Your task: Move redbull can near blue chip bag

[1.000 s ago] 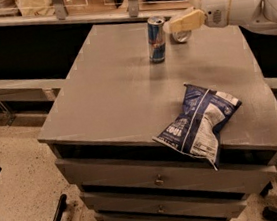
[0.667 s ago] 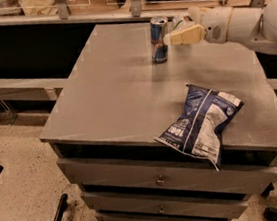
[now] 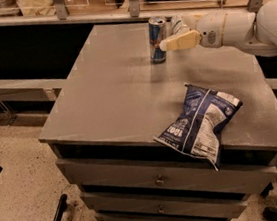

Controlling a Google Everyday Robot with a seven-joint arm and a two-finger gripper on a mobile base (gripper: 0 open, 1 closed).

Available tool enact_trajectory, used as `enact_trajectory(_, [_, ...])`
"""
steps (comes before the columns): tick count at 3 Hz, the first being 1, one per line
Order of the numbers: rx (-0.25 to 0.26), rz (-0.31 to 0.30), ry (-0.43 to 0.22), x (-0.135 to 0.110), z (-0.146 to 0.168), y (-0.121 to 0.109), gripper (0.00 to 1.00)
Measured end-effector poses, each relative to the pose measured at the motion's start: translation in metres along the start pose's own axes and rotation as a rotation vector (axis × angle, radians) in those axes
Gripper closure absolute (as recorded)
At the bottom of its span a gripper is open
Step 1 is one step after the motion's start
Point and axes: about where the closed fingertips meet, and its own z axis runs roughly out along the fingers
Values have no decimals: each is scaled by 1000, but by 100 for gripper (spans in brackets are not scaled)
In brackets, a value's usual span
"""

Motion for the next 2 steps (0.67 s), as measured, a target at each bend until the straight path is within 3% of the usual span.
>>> enact_trajectory(2, [-61,5,-35,13,27,7,0])
